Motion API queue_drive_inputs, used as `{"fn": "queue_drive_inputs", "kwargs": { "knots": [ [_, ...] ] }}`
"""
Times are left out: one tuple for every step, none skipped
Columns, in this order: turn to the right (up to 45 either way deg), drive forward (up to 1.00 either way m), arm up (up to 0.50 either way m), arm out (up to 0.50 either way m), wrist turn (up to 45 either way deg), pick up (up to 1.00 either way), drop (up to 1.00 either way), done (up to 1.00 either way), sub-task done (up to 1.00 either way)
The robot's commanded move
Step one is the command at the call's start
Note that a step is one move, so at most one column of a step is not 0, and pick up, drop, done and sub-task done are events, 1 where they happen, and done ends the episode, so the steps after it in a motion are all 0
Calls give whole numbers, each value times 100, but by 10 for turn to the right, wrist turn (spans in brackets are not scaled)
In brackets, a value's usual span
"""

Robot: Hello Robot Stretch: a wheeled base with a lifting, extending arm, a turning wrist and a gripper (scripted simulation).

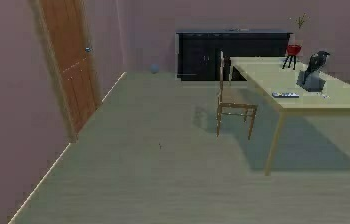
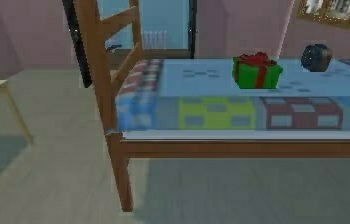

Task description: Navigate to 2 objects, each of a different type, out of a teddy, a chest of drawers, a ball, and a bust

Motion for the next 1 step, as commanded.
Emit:
{"fn": "queue_drive_inputs", "kwargs": {
  "knots": [
    [360,0,0,0,0,0,0,0,0]
  ]
}}
